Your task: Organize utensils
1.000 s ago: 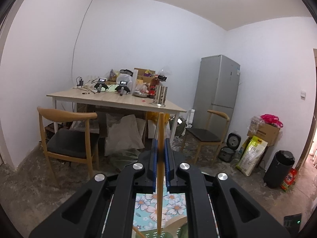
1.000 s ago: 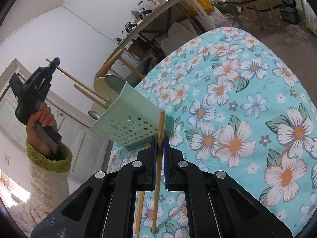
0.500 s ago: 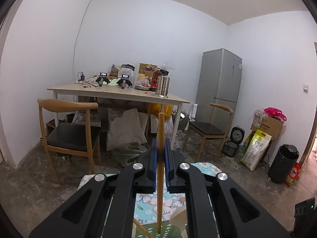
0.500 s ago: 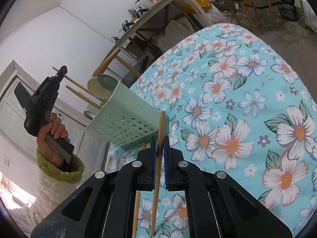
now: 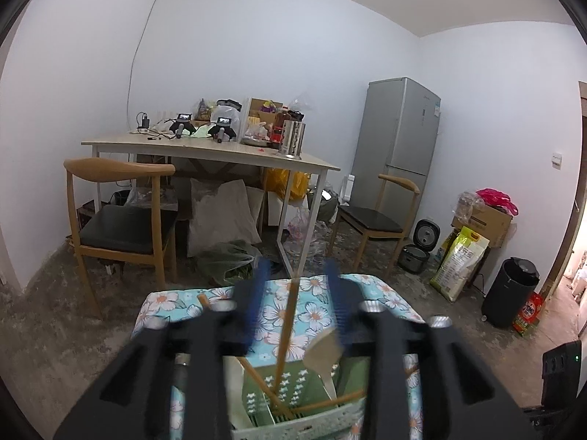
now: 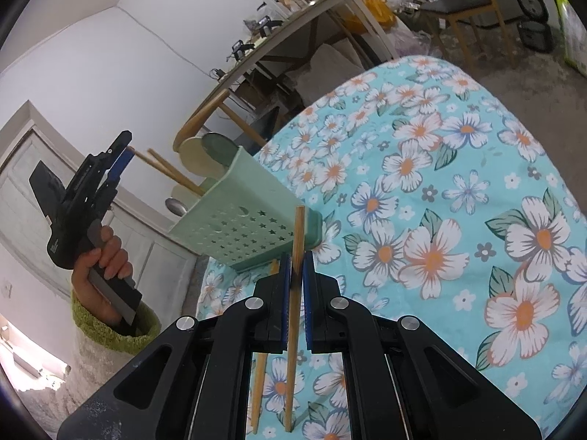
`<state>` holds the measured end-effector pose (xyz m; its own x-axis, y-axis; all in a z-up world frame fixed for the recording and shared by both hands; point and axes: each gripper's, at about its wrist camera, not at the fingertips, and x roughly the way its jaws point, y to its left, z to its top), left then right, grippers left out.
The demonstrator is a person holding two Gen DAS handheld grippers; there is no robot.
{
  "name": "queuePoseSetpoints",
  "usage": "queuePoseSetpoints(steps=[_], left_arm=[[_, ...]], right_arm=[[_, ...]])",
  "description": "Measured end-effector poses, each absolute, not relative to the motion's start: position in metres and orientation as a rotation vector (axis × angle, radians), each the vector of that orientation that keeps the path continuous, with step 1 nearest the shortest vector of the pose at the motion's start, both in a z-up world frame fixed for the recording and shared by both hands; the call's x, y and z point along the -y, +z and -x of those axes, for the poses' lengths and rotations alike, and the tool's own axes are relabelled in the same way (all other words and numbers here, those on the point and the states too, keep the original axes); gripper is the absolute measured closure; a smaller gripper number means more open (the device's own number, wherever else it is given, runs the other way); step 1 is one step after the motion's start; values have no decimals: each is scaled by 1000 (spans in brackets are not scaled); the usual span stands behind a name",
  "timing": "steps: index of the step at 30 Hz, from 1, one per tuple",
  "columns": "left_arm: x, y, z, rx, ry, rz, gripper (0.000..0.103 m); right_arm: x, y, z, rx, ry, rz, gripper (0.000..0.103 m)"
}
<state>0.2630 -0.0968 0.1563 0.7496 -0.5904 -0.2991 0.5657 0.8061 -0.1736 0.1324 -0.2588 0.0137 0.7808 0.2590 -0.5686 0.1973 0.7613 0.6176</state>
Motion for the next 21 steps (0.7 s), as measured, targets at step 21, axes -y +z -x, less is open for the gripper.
queuePoseSetpoints(steps=[21], left_arm=[[11, 133, -173, -422, -636, 146, 39]], right_arm=[[220, 138, -150, -466, 120, -475, 103]])
